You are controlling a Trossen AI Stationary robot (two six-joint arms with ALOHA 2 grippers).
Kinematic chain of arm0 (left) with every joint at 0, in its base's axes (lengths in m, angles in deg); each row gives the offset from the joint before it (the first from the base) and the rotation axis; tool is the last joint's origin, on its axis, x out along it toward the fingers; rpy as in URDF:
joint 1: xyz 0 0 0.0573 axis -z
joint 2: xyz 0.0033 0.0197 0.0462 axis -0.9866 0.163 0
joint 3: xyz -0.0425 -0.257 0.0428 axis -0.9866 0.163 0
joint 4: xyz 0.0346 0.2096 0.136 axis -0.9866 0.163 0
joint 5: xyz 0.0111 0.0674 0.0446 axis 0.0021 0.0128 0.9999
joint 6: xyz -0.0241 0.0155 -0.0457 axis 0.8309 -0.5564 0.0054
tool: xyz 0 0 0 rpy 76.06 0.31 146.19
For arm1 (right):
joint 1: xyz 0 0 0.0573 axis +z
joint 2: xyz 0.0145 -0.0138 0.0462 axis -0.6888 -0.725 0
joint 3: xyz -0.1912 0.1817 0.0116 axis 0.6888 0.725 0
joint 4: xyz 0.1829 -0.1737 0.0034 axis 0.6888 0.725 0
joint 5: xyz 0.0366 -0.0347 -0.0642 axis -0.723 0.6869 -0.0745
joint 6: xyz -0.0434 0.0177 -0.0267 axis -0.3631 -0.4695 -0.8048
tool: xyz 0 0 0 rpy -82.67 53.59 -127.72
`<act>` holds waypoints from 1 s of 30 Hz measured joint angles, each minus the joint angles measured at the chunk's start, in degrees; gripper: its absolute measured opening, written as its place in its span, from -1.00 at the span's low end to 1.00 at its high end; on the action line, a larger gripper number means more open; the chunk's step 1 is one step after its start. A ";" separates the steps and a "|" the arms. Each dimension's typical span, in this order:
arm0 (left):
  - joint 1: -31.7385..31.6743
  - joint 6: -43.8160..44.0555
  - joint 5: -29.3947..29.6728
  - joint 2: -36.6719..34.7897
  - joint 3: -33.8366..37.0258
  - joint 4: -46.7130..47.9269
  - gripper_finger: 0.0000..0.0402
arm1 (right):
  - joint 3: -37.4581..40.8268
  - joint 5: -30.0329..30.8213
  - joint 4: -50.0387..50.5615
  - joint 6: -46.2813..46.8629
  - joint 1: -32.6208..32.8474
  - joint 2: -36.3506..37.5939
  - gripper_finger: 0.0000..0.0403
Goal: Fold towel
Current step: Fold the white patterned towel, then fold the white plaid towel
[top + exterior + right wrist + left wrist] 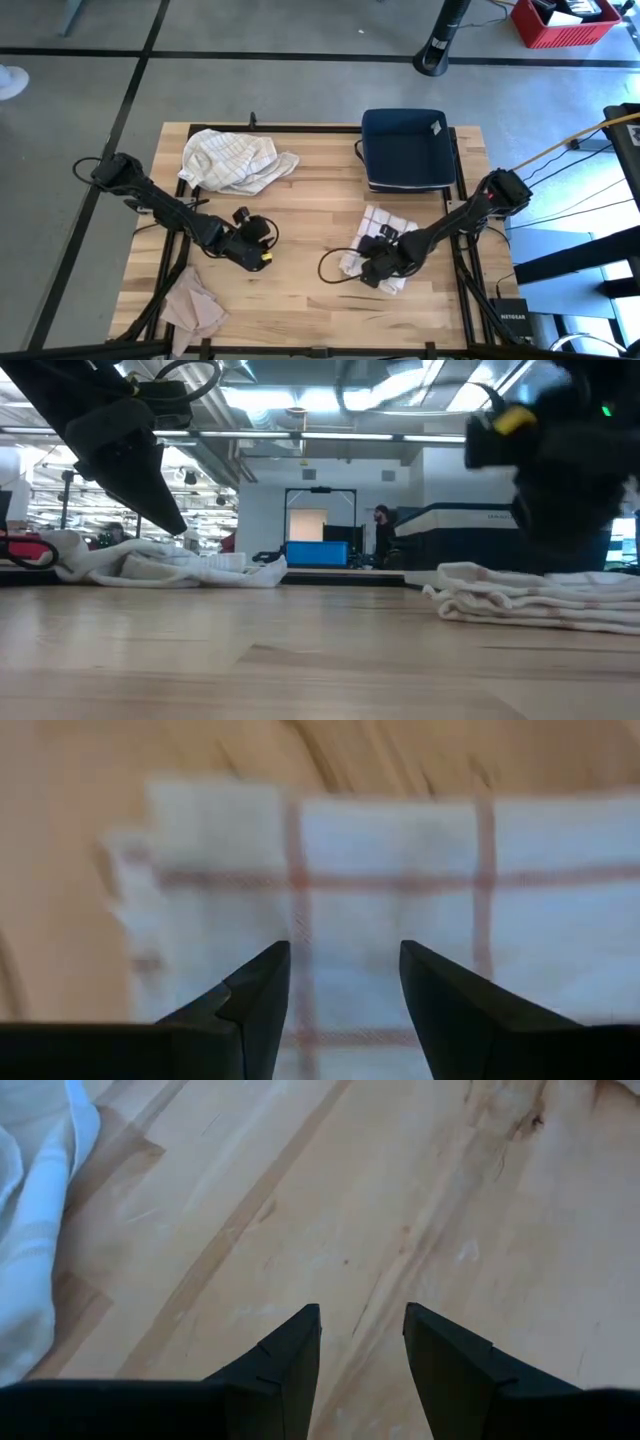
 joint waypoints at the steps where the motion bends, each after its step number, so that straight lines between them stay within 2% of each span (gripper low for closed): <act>1: -0.02 0.00 0.00 0.00 0.00 0.00 -0.31 | 1.06 -0.70 0.07 -0.24 -0.01 0.00 -0.04; 4: 0.06 0.05 0.00 0.00 0.00 0.02 -0.31 | 3.07 -3.66 0.45 -1.87 -0.01 0.44 -0.04; 8: 0.29 0.60 0.00 0.00 0.00 -0.02 -0.31 | 3.28 -9.49 8.58 -5.08 0.00 2.17 -0.04; 15: 0.15 -0.02 0.03 0.00 0.02 0.01 -0.31 | 3.64 -12.34 27.83 -11.17 0.36 6.40 -0.04; 18: 0.15 -0.03 0.04 0.00 0.02 -0.02 -0.31 | 2.49 -13.76 29.31 -11.86 0.36 7.19 -0.04; 21: 0.15 -0.01 0.07 0.00 0.02 -0.02 -0.31 | -2.63 -12.79 28.61 -11.98 0.36 8.11 -0.04; 24: 0.15 -0.01 0.07 0.00 0.02 -0.15 -0.31 | -8.95 -7.69 24.93 -12.75 0.36 7.99 -0.04; 28: 0.15 -0.58 0.07 0.00 0.02 -0.18 -0.31 | -12.16 5.20 6.98 -19.03 0.36 8.08 -0.04; 30: 0.15 -0.74 0.05 0.00 0.02 -0.08 -0.31 | -11.50 9.20 -5.09 -22.60 0.32 7.58 -0.04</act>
